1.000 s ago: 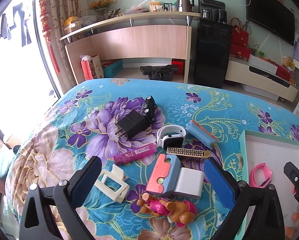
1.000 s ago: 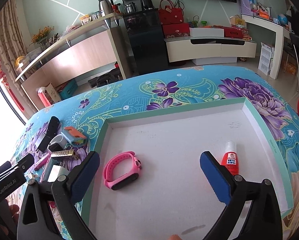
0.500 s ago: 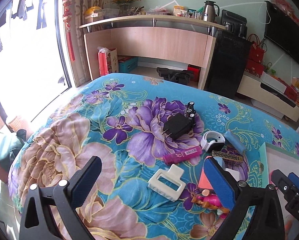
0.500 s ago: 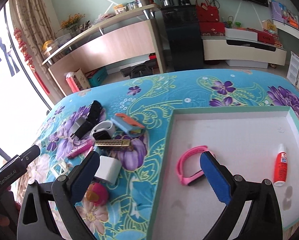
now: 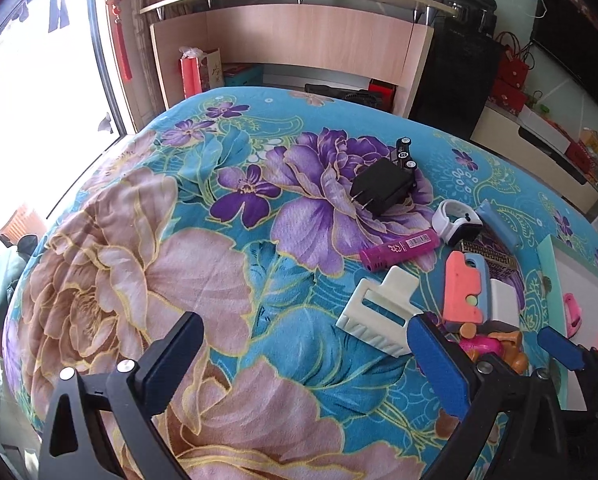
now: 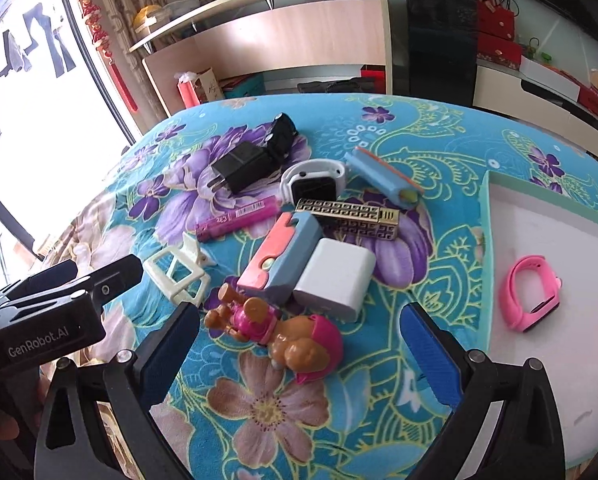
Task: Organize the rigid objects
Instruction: 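Move both open tools back over the pile of items, then grasp the white claw clip with the left tool while the right tool grasps the toy dog figure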
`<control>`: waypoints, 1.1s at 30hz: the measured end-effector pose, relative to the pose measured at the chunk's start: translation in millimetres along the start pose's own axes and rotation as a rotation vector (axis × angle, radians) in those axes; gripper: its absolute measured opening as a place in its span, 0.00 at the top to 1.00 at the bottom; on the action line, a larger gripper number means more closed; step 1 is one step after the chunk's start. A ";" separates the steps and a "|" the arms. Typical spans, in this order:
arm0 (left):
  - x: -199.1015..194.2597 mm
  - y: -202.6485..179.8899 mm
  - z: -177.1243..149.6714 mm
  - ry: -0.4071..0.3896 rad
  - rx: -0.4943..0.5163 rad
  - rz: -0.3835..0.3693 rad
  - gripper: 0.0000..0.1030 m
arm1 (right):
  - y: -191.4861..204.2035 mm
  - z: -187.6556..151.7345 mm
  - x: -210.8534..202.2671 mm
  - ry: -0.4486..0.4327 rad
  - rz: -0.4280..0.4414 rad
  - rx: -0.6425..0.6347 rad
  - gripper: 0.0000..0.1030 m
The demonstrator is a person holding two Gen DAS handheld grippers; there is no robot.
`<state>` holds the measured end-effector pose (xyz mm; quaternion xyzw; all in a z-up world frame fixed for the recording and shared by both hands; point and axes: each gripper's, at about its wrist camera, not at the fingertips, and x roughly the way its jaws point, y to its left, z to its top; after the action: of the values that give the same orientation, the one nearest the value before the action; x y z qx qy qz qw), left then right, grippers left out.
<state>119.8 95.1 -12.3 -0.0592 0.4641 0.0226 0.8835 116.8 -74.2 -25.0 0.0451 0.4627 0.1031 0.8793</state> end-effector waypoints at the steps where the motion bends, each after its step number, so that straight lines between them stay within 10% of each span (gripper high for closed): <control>1: 1.9 0.1 -0.6 0.003 0.000 -0.016 0.00 | 1.8 -1.2 2.9 0.010 -0.002 -0.004 0.03; 14: 31.3 -15.7 -0.9 0.053 0.034 -0.095 0.01 | 6.5 -9.4 28.0 0.065 -0.042 -0.019 0.03; 26: 37.4 -26.8 0.5 0.063 0.066 -0.131 0.41 | 4.2 -8.0 26.1 0.049 -0.026 0.002 0.29; 33: 36.9 -29.8 -0.1 0.055 0.084 -0.114 0.42 | 0.8 -8.7 25.0 0.048 -0.007 0.018 0.37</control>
<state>143.5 64.9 -40.2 -0.0488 0.4847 -0.0488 0.8719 123.3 -68.0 -49.9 0.0490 0.4847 0.0970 0.8679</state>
